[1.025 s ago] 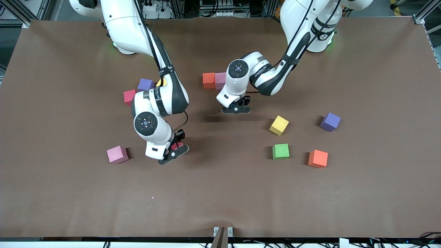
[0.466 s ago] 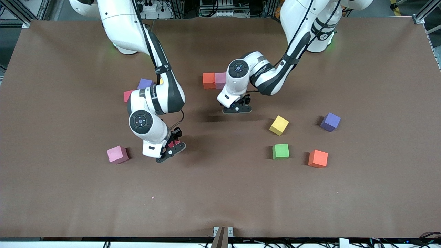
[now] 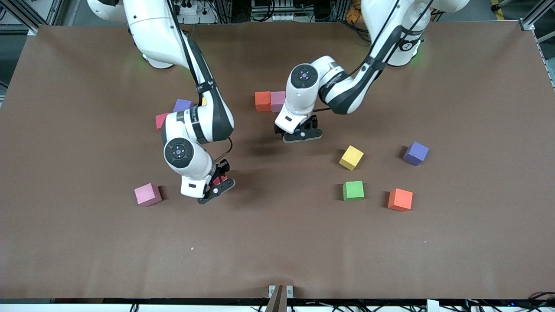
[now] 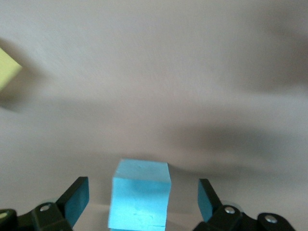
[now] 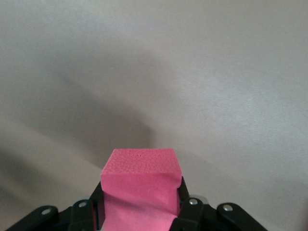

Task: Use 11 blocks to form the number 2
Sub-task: 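Place cyan beside cyan with the left gripper while the right gripper carries red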

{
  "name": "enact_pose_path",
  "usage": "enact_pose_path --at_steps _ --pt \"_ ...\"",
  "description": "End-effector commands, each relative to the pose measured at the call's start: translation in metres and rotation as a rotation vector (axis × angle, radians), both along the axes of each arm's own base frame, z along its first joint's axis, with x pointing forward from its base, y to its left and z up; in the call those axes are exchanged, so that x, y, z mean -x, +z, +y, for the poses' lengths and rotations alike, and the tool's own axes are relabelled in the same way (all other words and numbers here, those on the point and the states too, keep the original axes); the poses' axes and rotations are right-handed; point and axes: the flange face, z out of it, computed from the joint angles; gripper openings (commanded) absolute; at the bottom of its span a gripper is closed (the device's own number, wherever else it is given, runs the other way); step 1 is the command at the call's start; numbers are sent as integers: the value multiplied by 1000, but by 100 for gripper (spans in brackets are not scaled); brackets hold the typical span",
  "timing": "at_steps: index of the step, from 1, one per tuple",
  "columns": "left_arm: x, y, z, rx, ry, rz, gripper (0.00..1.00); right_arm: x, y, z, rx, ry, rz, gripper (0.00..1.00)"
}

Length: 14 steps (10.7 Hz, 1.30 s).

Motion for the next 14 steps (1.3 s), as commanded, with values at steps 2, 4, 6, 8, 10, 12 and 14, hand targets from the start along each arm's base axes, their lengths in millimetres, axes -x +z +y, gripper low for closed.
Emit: enact_pose_path --at_steps 2,4,6,8,10,12,14 --pt "-57 43 69 6 107 -45 100 34 16 39 -12 125 31 25" --pt "-104 52 121 9 77 -71 100 56 16 71 -11 197 48 25" --pt "-144 54 173 4 35 -87 100 86 15 112 -5 286 46 26" --pt "-177 45 212 -2 -9 -82 100 99 14 123 -11 399 56 26" --pt "-198 38 234 -21 -59 -66 100 104 13 123 -19 500 83 26" --pt "-215 29 251 -24 -115 -69 100 112 11 131 -24 579 85 26" --pt "-230 19 275 -25 -157 -69 100 120 11 139 -36 691 86 27"
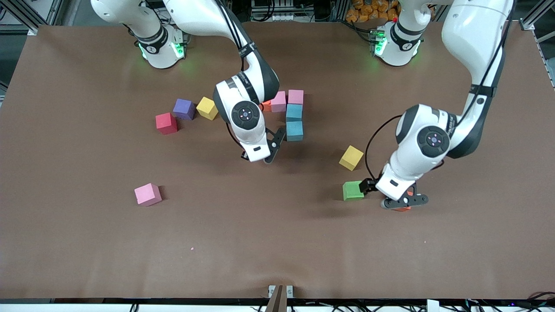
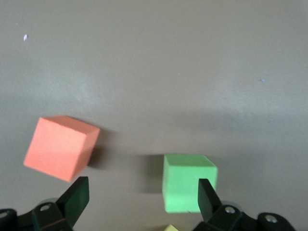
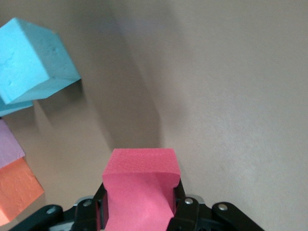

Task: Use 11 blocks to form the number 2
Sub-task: 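Lower red beside cyan with the right gripper while the left gripper grasps orange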

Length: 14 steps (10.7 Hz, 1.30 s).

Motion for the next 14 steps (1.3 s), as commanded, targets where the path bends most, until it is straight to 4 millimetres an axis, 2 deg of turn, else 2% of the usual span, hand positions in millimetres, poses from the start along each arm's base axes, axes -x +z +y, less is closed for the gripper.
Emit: enact_pose_path --at_steps 1,2,4,6,8,12,14 --pt "-17 -9 23 -17 -68 9 100 25 11 15 -20 135 5 29" --pt "-20 -19 32 -21 -97 21 100 37 10 29 -23 181 -3 29" --pt "-30 -25 45 -39 -153 11 100 57 7 52 -32 283 -33 29" --pt "-36 -31 67 -73 -237 10 100 68 -5 55 -45 347 -55 30" --pt "-37 -42 76 -79 -296 24 100 83 -15 64 -53 365 -77 30" --pt "-34 -69 82 -75 -315 61 100 93 -22 72 -64 377 -77 30" --pt "-35 -74 94 -76 -335 67 100 95 -24 75 -67 386 -88 30"
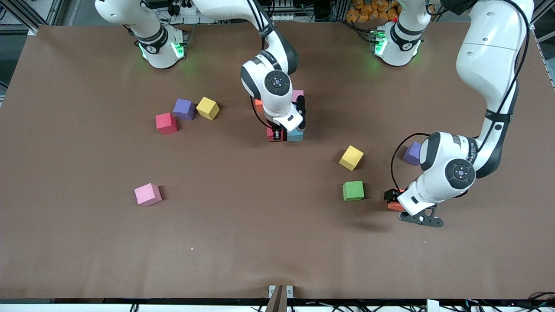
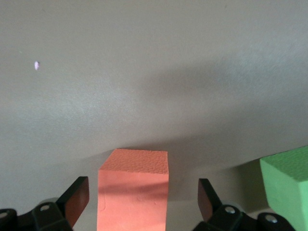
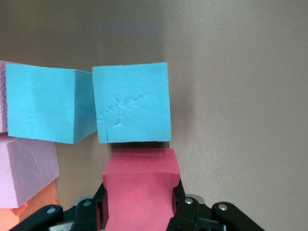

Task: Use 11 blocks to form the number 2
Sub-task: 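Lower red beside cyan with the right gripper while the left gripper grasps orange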

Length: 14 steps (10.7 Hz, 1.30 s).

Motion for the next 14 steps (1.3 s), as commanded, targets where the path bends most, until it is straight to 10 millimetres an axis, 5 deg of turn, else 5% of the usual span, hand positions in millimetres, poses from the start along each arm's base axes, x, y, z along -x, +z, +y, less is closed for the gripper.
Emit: enact_pose_path --at_steps 1,9,10,11,13,14 --pt "-6 0 12 -15 -43 0 100 7 -2 -1 -12 22 -14 30" --pt "-2 -25 14 -12 -39 37 100 7 -14 0 -7 13 -24 33" --pt "-2 -26 17 -12 -35 38 92 8 -15 1 -8 13 -25 37" --pt "-2 -26 16 -12 -36 38 81 8 -16 1 -6 11 -23 66" --pt "-3 -22 17 -12 -38 32 73 8 -16 1 -6 11 -23 83" --pt "-4 -19 18 -13 -35 28 70 8 -16 1 -5 9 -21 100"
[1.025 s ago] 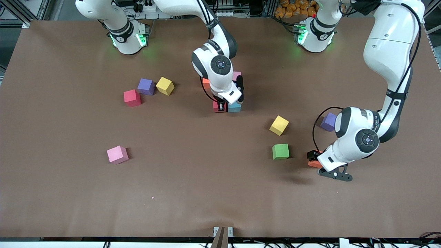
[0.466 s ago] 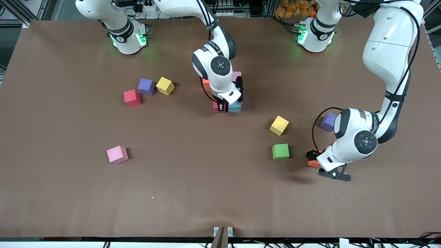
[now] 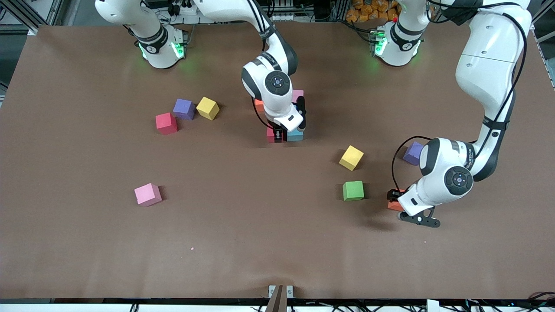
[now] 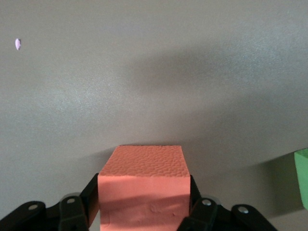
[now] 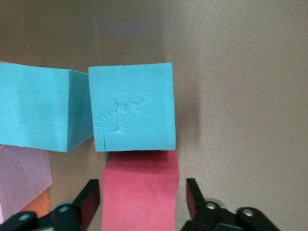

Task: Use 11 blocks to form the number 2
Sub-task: 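Lower red beside cyan with the right gripper while the left gripper grasps orange, then grasp the pink block with the right gripper while the left gripper carries orange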

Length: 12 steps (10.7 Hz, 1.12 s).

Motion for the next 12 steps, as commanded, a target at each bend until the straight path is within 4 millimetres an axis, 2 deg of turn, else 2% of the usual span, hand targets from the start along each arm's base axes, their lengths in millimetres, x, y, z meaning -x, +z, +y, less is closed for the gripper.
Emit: enact_pose_path --at_steps 1,2,3,5,7,9,10,12 --pt "-5 11 3 -14 -21 -13 66 3 0 0 -1 4 0 100" --pt "-5 12 3 -13 -19 -14 61 2 3 0 -1 3 3 100" --pt "-10 20 4 -10 -12 -31 61 1 9 -1 -9 2 2 100" --pt "-14 38 3 -12 -18 -59 61 -3 32 -4 -18 -6 27 100" --pt "-15 61 -9 -6 -32 -90 61 -20 60 -20 -41 -44 44 100" --pt "-13 80 -29 21 -43 -108 58 -48 73 -45 -58 -103 38 100" --pt "-10 87 -42 36 -45 -102 57 -70 75 -64 -63 -145 31 100" --pt "-6 102 -70 90 46 -83 54 -131 92 -126 -73 -270 -15 100"
